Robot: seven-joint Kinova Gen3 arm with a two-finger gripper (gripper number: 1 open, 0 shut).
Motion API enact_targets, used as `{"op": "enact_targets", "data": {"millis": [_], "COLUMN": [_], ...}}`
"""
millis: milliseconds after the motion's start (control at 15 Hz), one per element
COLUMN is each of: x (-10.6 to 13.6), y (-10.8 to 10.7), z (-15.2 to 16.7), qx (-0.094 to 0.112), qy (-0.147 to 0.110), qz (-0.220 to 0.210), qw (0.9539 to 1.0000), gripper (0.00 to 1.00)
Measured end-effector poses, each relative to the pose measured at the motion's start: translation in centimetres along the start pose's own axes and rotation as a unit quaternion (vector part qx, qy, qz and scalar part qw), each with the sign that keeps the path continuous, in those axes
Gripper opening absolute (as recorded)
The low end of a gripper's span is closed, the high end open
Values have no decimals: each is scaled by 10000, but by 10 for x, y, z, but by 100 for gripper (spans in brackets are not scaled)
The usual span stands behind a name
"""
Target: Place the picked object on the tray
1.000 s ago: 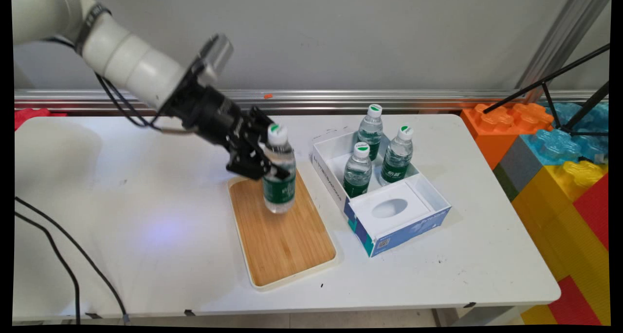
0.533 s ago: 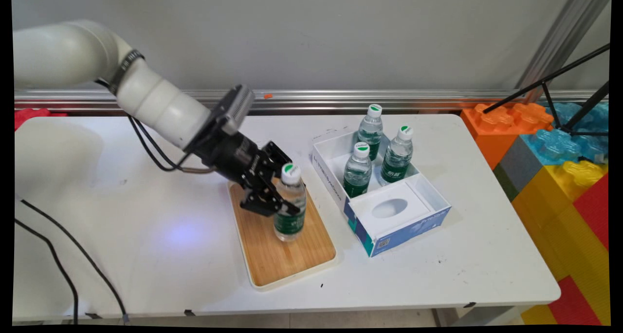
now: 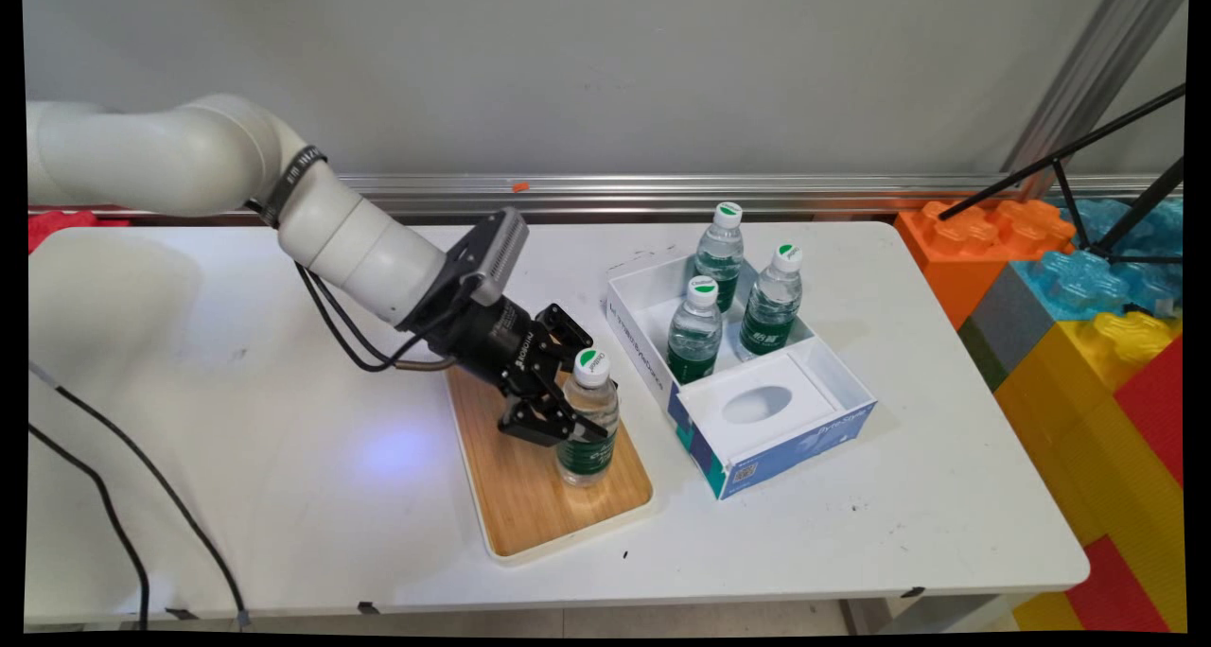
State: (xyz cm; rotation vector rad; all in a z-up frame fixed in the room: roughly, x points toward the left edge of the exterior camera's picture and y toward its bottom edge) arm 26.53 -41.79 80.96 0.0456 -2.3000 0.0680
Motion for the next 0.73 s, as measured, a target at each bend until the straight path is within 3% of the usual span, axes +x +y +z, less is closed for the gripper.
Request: {"op": "enact_targets", "data": {"millis": [467,533,733], "x": [-7,-7,-10], "y": [0,0,1], "z": [10,11,11], "qx": [17,16,25], "qy": [55,65,68], "qz": [-28,-31,-32], "qw": [10000,10000,10000], "gripper": [0,100,100]}}
